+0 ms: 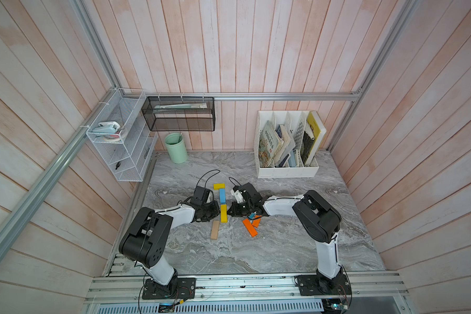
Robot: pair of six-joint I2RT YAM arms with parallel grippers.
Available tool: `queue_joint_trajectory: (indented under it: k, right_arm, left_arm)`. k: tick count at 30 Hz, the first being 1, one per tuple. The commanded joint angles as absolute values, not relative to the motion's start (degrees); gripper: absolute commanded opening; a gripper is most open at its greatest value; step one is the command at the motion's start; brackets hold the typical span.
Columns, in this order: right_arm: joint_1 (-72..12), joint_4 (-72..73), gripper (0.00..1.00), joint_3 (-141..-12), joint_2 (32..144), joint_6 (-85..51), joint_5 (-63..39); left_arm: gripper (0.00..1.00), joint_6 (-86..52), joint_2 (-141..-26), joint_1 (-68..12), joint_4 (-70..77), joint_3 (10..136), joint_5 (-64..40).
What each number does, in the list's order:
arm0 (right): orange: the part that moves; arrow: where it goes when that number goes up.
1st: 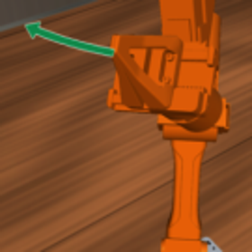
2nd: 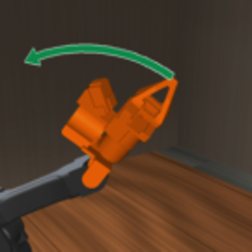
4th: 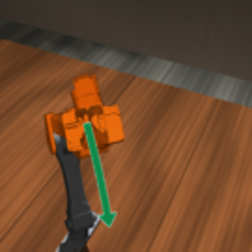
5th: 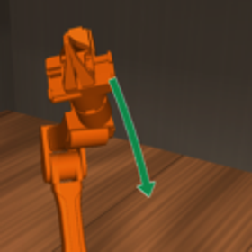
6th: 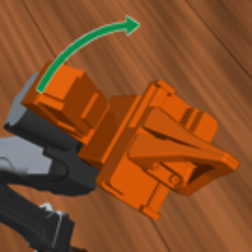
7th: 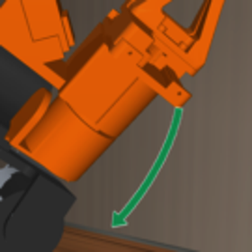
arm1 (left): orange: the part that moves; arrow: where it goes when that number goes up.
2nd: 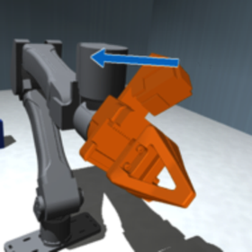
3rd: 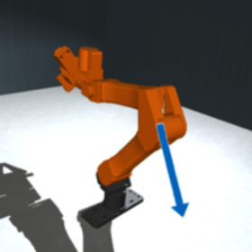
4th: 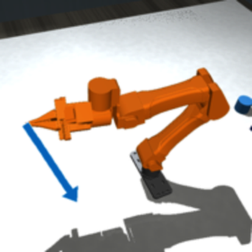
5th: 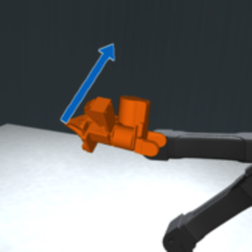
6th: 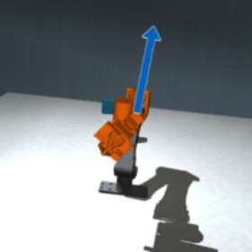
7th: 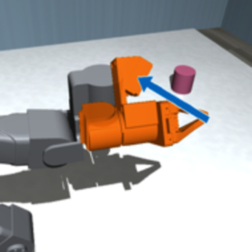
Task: Assemble a giraffe with building blocks
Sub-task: Assemble the building block at the center of the board.
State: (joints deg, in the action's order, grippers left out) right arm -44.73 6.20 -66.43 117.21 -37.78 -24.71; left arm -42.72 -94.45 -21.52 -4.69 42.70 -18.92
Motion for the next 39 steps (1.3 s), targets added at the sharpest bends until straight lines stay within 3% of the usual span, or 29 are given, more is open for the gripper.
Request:
queue_joint_trajectory:
  k: [1,39]
  right_arm:
    - [-44.5,4.0,0.0,-67.3,119.2,-36.8,-24.3]
    - [-44.0,3.6,0.0,-68.5,119.7,-36.4,-24.8]
  left_arm:
    - [0.0,-42.5,-94.8,-21.8,-4.2,43.5,-18.9]
    - [0.0,-41.6,-96.4,-21.8,-5.3,45.8,-18.2]
